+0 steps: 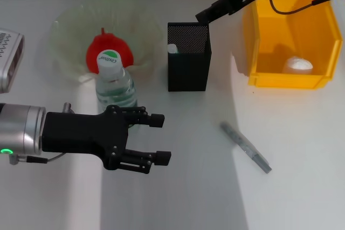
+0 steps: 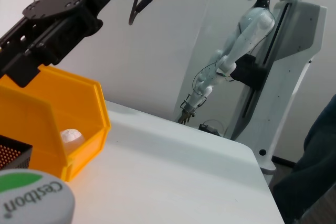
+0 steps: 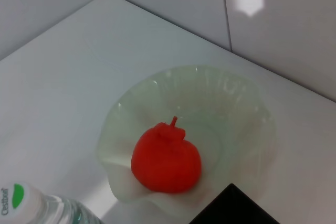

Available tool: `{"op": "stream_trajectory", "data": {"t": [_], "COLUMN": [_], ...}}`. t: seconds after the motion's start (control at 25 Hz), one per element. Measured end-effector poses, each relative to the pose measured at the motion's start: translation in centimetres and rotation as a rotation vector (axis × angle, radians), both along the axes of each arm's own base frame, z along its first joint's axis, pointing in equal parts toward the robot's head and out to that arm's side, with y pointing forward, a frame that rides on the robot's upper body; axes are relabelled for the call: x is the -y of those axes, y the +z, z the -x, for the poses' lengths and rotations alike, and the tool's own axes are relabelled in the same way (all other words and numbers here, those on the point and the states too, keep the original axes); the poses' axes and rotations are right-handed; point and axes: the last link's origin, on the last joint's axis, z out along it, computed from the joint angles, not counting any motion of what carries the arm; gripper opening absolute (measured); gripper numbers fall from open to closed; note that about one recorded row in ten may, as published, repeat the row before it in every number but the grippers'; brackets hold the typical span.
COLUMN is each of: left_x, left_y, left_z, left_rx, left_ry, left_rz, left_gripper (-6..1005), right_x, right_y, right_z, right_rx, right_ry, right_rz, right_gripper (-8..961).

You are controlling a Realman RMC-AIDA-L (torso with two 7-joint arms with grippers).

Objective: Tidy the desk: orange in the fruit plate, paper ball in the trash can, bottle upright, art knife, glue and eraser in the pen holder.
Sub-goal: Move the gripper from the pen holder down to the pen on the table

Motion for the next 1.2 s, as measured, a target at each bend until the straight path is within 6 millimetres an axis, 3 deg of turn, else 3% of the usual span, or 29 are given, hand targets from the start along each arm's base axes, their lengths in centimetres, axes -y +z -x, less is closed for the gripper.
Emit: {"op": "stream_trajectory", "data": {"t": [0.16, 0.36, 0.52, 0.92, 1.2], "left_x": [0.1, 0.1, 0.0, 0.0, 0.1], "left_y": [0.0, 0.1, 0.1, 0.0, 0.0], "left_z": [0.1, 0.2, 0.0, 0.0, 0.2], "left_rx": [0.000, 0.001, 0.001, 0.000, -0.003], "left_ry": [0.003, 0.005, -0.002, -0.011, -0.006], "left_rz": [0.000, -0.001, -0.002, -0.005, -0.008], "left_gripper": [835, 835, 835, 835, 835], "right_x": [2.3, 4.5, 6.4, 7.1, 7.2], "right_y": [3.0, 3.8, 1.1, -4.1, -6.1], "right_z": [-0.8, -1.5, -2.7, -3.9, -4.7], "right_rx": [0.054, 0.141, 0.284, 0.356, 0.380], "right_ry": [-0.043, -0.121, -0.233, -0.275, -0.301], "right_rz": [-0.014, 0.007, 0.106, 0.223, 0.257], "right_gripper": [558, 557, 557, 556, 555]}}
